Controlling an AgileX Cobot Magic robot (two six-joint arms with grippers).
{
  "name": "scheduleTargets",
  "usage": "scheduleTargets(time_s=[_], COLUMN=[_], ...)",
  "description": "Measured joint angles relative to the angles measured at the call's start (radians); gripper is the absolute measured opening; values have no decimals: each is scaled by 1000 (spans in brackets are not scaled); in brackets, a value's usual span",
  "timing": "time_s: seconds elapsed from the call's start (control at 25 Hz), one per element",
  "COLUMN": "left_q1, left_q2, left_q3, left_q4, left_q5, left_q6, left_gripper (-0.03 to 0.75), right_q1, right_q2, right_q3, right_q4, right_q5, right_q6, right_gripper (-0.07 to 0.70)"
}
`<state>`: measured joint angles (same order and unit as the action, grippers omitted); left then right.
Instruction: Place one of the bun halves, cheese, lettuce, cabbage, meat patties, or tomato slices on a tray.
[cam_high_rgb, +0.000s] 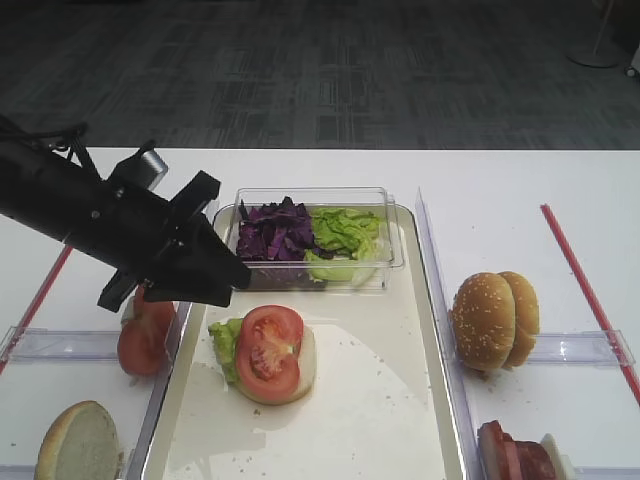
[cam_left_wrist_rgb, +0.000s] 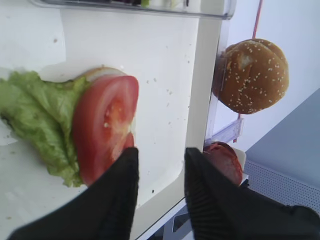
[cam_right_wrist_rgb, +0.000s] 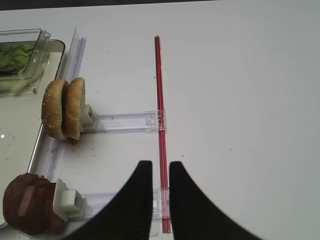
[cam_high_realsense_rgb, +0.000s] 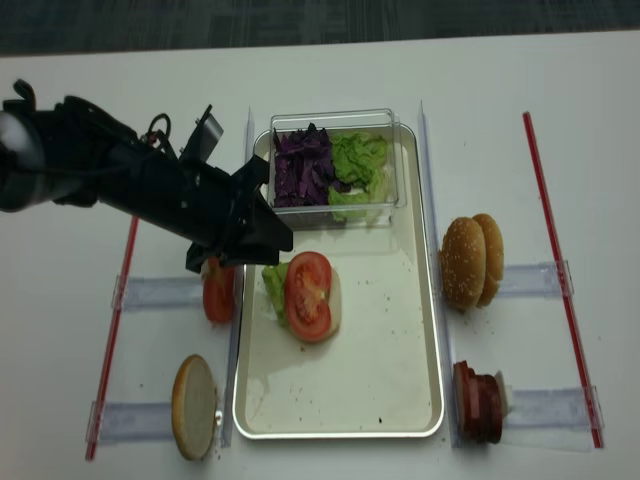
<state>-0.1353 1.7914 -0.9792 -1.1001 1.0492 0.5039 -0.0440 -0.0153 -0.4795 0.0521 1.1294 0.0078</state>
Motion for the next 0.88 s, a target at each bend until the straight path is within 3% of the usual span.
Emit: scheduleTargets(time_s=[0.88], left_q1=[0], left_q2=[-184], left_q3=[-253], left_q4=[98], left_q5=[130], left_q6=[-227], left_gripper=[210], right_q1=[0], right_q2=[0], right_q3=[0], right_q4=[0], right_q5=[0], right_q6=[-2], right_gripper=[130])
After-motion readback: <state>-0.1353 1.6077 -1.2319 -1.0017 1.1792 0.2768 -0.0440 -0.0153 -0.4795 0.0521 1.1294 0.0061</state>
